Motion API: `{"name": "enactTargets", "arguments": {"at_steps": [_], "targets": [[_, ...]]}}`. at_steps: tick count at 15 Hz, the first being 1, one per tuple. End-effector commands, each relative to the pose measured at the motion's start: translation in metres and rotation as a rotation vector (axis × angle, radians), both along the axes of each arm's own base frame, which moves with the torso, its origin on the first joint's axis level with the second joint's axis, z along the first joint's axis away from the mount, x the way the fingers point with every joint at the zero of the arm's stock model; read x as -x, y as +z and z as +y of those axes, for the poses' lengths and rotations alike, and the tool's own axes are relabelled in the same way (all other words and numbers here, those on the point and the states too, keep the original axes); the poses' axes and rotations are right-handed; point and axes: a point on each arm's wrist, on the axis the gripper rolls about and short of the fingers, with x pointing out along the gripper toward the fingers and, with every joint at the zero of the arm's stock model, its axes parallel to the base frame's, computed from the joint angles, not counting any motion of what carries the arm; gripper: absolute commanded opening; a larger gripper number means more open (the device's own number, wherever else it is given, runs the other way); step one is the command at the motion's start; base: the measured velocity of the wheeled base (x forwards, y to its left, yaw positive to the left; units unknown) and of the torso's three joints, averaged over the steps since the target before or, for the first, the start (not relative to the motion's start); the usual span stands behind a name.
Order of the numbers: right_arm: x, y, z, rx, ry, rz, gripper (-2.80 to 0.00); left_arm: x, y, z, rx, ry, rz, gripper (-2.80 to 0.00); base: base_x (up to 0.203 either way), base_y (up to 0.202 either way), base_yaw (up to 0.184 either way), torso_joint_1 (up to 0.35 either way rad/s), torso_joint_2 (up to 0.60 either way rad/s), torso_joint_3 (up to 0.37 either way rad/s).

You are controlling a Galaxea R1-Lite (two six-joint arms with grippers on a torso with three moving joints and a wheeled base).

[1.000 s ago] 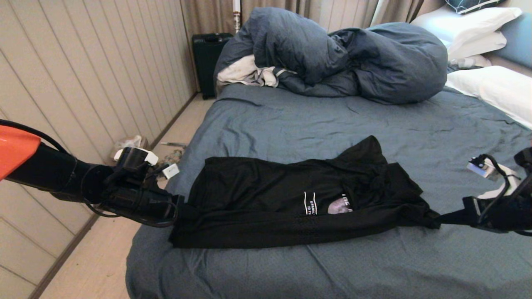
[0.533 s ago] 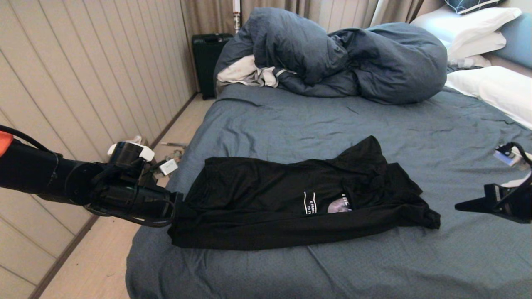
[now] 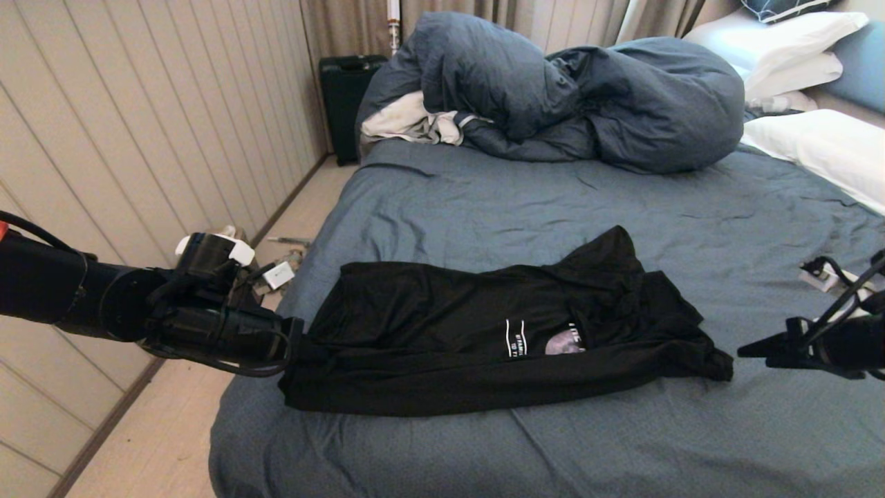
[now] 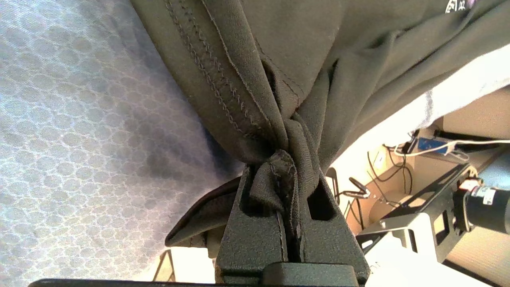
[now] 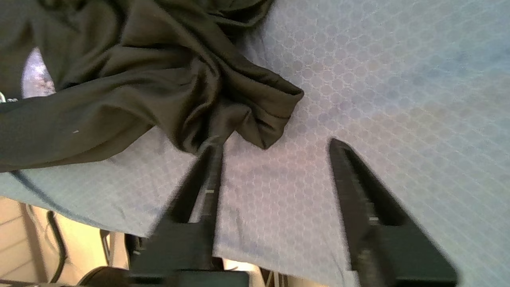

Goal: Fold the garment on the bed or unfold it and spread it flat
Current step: Fold the black T-shirt

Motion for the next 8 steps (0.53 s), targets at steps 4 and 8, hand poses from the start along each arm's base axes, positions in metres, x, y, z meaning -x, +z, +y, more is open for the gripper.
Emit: {"name": "enactTargets", "arguments": {"at_steps": [4,8], "targets": [[-0.017,-0.028,-0.005,-0.025,0.007,0.015,0.00,0.002,0.003,0.000,0.010,0.005,0.002,-2.80,0.000,0.000,0.000,0.000,0.00,0.000],[-0.022,-0.025,0.002,-0.101,0.036,-0.022,0.00,0.006,0.010,0.000,0.021,0.012,-0.007,-2.80,0.000,0.000,0.000,0.000,0.00,0.000]]}}
